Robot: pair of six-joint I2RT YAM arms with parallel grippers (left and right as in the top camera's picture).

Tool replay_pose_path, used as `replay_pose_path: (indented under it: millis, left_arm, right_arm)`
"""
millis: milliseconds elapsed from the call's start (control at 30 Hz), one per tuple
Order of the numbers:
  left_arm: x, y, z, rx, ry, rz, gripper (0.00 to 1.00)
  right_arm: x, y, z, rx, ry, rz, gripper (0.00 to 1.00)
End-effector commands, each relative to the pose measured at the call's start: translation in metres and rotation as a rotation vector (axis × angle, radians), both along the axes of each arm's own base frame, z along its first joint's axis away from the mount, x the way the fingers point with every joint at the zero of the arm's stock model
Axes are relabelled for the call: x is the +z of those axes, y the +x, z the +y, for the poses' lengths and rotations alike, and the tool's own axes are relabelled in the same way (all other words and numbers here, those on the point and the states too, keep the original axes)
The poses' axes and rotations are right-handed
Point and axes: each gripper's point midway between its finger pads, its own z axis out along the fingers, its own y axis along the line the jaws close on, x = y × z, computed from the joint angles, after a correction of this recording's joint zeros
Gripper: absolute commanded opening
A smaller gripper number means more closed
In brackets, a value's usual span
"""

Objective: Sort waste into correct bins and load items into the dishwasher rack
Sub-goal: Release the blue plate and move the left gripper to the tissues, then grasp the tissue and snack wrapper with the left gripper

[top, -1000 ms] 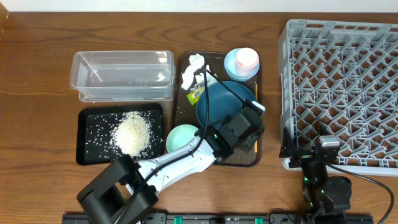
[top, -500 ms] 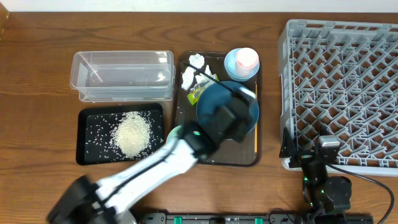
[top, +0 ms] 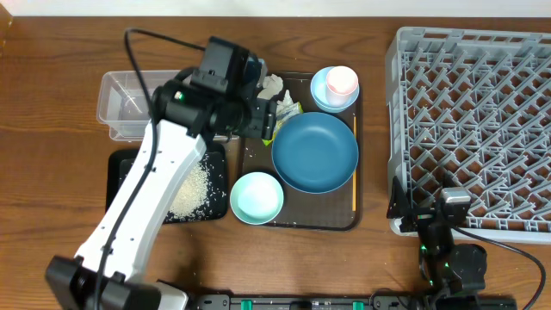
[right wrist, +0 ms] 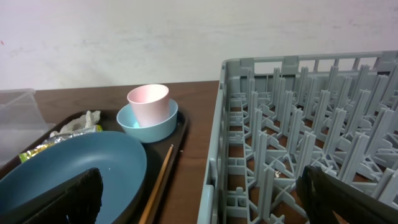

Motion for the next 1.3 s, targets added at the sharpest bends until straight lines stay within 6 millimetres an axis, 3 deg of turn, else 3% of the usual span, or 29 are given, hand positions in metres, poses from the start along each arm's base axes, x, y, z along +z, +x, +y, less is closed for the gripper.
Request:
replay_pose_path:
  millis: [0,233,333,433,600,700,1000,1267]
  left_arm:
    - [-0.001,0.008,-0.014,-0.101,-0.010,-0.027,0.75]
    - [0.016,0.061,-0.028,-0.098,-0.039,-0.252,0.75]
    - [0.010,0.074,-0.035,-0.146,-0.023,-0.298,0.75]
    - [-0.012,0.081,-0.038,-0.174,0.004,-0.273,0.75]
    - [-0.069,0.094,-0.043,-0.195,0.044,-0.176,0.75]
    - [-0.093,0.101,-0.046,-0.246,0.077,-0.169,0.72]
    - [-0.134,0.115,-0.044,-0.261,0.146,-0.153,0.73]
    - [-0.154,0.119,-0.036,-0.238,0.222,-0.136,0.73]
  right_arm:
    - [-0.001,0.000,0.001,0.005,0.010,0.004,0.99]
    - [-0.001,0.000,0.001,0.005,0.010,0.004,0.99]
    - [-0.001,0.000,0.001,0.005,0.010,0.004,0.99]
    - [-0.001,0.000,0.001,0.005,0.010,0.004,0.99]
    - [-0.001,0.000,0.001,0.005,0.010,0.004,0.99]
    - [-0.001,0.000,0.001,0.005,0.010,0.004,0.99]
    - [-0.001,0.000,0.001,0.005,0.010,0.004,0.99]
    - [-0.001,0.000,0.001,0.005,0.010,0.004,0.99]
